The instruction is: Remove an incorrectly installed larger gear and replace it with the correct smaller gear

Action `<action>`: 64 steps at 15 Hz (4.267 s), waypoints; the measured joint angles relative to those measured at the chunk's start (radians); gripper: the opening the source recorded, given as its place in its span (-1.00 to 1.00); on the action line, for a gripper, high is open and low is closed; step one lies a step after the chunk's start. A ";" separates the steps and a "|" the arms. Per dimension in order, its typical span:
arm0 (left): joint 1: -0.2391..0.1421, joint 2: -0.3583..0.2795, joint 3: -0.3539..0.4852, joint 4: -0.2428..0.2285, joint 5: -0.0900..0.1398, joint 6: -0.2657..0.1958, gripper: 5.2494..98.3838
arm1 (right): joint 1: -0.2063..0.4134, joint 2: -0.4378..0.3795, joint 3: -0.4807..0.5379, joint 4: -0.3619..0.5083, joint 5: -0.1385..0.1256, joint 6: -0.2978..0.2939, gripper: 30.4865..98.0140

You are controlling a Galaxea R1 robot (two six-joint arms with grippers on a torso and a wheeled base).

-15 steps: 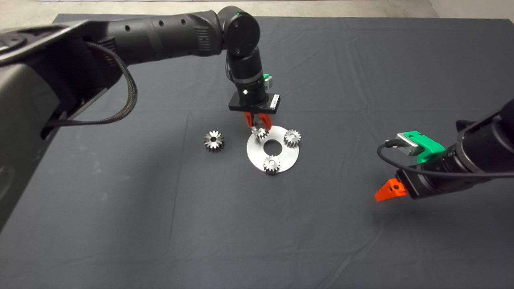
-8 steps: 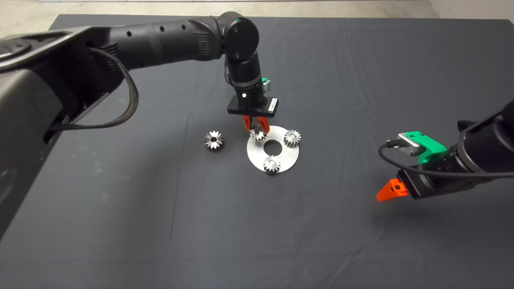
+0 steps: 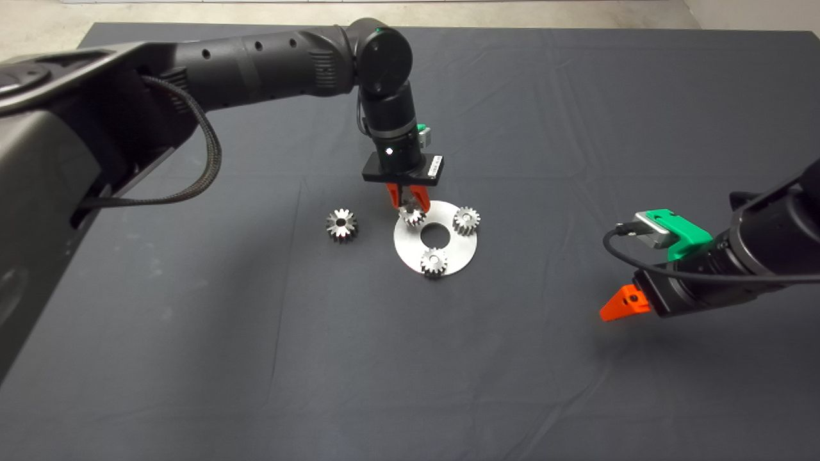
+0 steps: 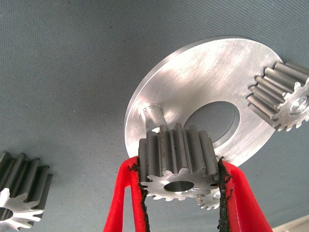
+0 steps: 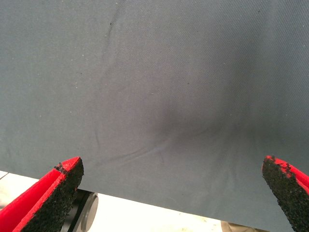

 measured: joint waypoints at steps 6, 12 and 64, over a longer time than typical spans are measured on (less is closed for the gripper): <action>0.000 0.009 -0.030 0.001 0.018 0.000 -0.66 | 0.000 0.000 0.000 0.000 0.005 0.000 0.99; 0.000 0.009 -0.032 0.011 0.033 0.000 -0.66 | 0.000 0.000 0.000 0.000 0.006 0.000 0.99; 0.000 0.003 0.030 0.078 0.039 -0.009 -0.54 | 0.000 0.003 0.000 0.000 0.008 0.000 0.99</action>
